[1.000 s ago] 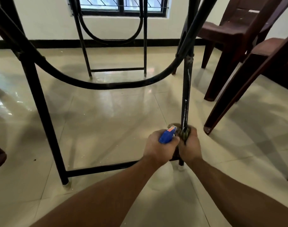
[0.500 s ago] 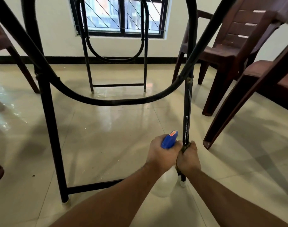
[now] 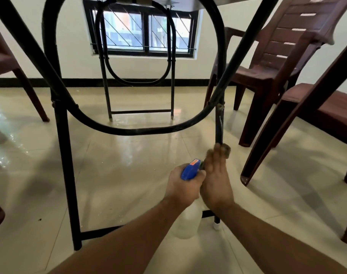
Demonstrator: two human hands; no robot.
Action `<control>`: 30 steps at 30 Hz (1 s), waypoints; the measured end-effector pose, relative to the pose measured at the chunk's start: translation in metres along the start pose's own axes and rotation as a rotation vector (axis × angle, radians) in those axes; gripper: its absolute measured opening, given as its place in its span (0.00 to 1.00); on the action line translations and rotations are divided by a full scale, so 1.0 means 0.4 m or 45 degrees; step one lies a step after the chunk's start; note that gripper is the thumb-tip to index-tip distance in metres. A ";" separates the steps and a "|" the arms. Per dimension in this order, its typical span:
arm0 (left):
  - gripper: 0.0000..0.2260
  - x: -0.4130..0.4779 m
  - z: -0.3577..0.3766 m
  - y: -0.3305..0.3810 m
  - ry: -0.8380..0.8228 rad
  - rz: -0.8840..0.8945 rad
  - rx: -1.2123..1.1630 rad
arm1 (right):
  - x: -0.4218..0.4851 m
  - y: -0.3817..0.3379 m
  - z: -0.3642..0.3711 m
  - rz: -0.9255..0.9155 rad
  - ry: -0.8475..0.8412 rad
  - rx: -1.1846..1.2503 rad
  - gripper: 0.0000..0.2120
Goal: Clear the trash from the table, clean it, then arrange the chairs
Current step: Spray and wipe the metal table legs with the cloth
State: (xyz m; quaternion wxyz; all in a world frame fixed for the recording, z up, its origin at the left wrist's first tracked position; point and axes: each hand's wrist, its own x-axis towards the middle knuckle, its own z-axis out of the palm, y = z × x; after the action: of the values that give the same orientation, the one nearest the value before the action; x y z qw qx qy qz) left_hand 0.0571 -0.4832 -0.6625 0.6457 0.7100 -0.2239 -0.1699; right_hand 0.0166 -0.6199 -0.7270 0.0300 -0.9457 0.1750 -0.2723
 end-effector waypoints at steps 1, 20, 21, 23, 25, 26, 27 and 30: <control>0.09 -0.005 -0.001 0.003 0.004 -0.006 -0.006 | -0.027 0.039 0.022 -0.207 -0.123 -0.202 0.38; 0.08 -0.012 0.031 0.053 -0.014 -0.100 -0.067 | 0.179 0.125 -0.234 -0.428 -0.100 -0.387 0.40; 0.08 -0.006 0.036 0.063 0.001 -0.112 -0.100 | 0.160 0.109 -0.220 -0.227 -0.116 -0.134 0.42; 0.10 0.007 0.045 0.083 0.024 -0.109 -0.126 | 0.106 0.074 -0.166 0.284 -0.165 0.565 0.39; 0.10 0.015 0.051 0.104 0.024 -0.078 -0.133 | 0.106 0.040 -0.147 0.587 -0.102 0.897 0.30; 0.09 0.022 0.052 0.111 0.038 -0.073 -0.157 | 0.133 0.034 -0.156 0.634 -0.076 0.973 0.26; 0.09 0.030 0.048 0.113 0.062 -0.082 -0.177 | 0.170 0.025 -0.167 0.663 -0.006 1.057 0.23; 0.08 0.043 0.032 0.104 0.126 -0.134 -0.163 | 0.279 -0.012 -0.256 0.449 0.231 1.235 0.22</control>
State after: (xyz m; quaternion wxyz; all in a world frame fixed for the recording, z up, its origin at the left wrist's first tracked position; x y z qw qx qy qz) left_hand 0.0608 -0.5061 -0.6219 0.6901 0.6856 -0.1427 -0.1824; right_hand 0.0525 -0.6501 -0.5830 0.4947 -0.7519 0.1873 -0.3936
